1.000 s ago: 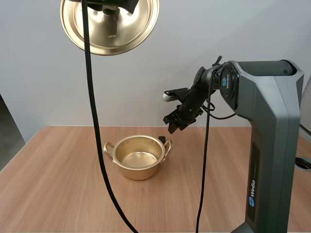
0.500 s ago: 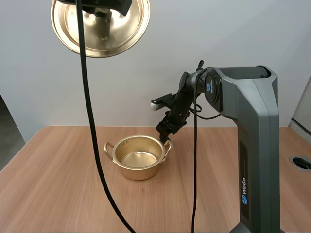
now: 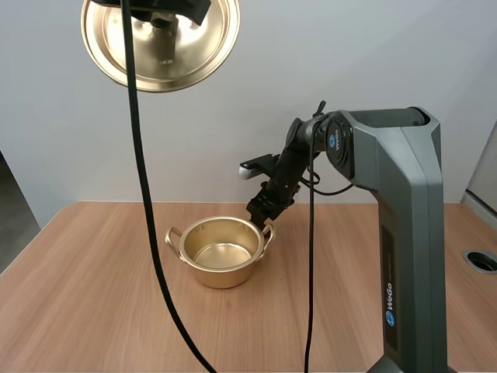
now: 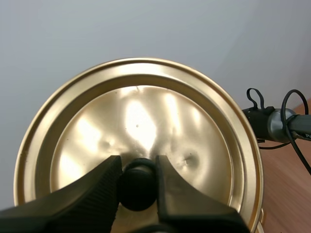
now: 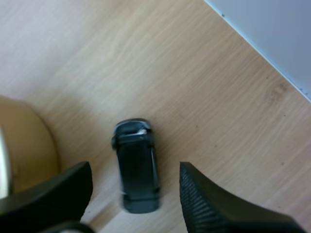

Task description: Open the pot, put the car inside, and close it

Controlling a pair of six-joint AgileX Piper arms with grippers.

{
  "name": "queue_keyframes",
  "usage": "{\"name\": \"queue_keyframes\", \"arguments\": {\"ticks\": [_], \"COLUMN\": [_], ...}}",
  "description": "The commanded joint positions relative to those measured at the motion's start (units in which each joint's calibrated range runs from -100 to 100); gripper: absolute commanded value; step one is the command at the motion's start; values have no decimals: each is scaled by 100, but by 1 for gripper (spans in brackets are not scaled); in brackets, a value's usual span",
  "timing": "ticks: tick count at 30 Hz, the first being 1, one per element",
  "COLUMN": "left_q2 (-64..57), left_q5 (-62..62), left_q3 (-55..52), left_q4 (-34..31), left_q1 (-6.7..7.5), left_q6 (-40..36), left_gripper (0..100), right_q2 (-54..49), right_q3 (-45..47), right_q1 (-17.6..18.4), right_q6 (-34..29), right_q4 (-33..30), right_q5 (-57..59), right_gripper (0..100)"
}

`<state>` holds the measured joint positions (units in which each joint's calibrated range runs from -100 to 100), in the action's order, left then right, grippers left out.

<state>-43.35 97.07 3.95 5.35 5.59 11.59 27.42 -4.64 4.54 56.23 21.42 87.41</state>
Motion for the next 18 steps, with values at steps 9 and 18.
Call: {"name": "queue_keyframes", "arguments": {"ticks": [9,18], "left_q2": [6,6], "left_q5": [13,70], "left_q3": [-7,-7], "left_q4": [0,0], "left_q1": [-1,-1], "left_q6": [4,4], "left_gripper": [0,0], "right_q2": [283,316], "right_q3": [-3,-3], "right_q1": [58,109], "right_q6": [151,161], "right_q4": [-76,111], "right_q5": [-95,-245], "right_gripper": [87,39]}}
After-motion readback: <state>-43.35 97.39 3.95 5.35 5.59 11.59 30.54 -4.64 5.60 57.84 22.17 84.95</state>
